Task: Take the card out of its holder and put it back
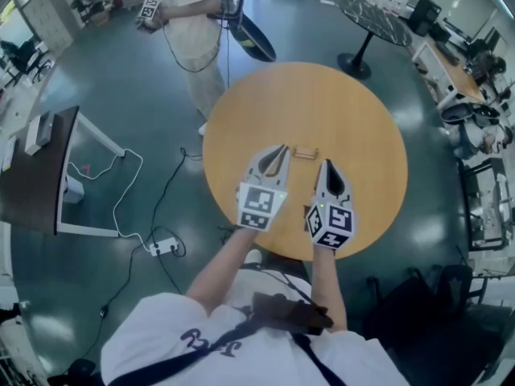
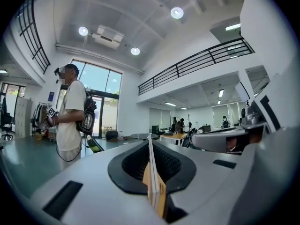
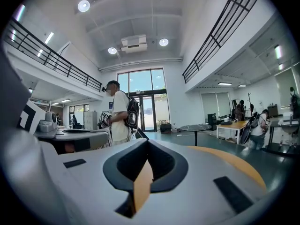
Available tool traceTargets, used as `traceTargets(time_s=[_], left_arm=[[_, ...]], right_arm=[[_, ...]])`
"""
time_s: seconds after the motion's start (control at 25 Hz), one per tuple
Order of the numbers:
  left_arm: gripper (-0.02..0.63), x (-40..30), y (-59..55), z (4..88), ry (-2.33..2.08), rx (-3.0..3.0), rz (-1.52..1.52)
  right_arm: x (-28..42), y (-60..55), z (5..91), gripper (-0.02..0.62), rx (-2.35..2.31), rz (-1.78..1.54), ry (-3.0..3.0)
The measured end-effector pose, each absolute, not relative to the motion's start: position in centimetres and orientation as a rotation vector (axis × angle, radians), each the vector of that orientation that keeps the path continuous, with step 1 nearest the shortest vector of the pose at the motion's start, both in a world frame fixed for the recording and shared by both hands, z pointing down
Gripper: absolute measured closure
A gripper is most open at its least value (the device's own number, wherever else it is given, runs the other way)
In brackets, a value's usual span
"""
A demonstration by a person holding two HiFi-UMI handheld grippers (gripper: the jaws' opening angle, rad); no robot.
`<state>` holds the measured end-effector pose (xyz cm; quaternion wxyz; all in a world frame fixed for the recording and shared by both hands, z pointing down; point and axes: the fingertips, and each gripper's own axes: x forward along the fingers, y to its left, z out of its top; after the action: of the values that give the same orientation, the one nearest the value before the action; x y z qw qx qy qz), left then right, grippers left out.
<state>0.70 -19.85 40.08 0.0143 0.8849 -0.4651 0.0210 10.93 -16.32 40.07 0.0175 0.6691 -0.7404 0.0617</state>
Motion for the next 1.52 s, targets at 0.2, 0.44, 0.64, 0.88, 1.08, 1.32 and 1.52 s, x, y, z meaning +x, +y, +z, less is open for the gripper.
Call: traceTargets(time_s=[0.2,0.44,0.64,0.88,1.08,1.32,1.52], left_arm=[[0.578,0.7,-20.1,40.9,-1.415,2.755,0.076],[0.578,1.2,-20.8,41.5,-1.350,2.777,0.079],[0.578,1.7,-21.5,42.7,-1.301,2.800,0.124],[0.578,2.7,-22.9,44.5,-1.233,2.821,0.200],[0.578,3.4,-24.9,46.0,-1.158,2.848,0.278],[0.578,4.1,-27.8,48.4,-1.032,2.929,0.431],[0.578,5.5,-29.8,49.1,-0.890,2.989,0.435]], right_arm=[[10.6,-16.4,40.4,0.583,2.074,0.205,-2.306],[11.4,-16.4,41.2,0.582,2.075,0.238,-2.293],[12.8,-16.6,42.4,0.582,2.086,0.287,-2.274],[14.5,-17.0,44.2,0.581,2.074,0.362,-2.258],[15.8,-17.7,45.6,0.581,2.069,0.433,-2.235],[16.9,-18.3,47.6,0.582,2.049,0.509,-2.211],[17.2,-18.5,49.0,0.581,2.018,0.572,-2.211]])
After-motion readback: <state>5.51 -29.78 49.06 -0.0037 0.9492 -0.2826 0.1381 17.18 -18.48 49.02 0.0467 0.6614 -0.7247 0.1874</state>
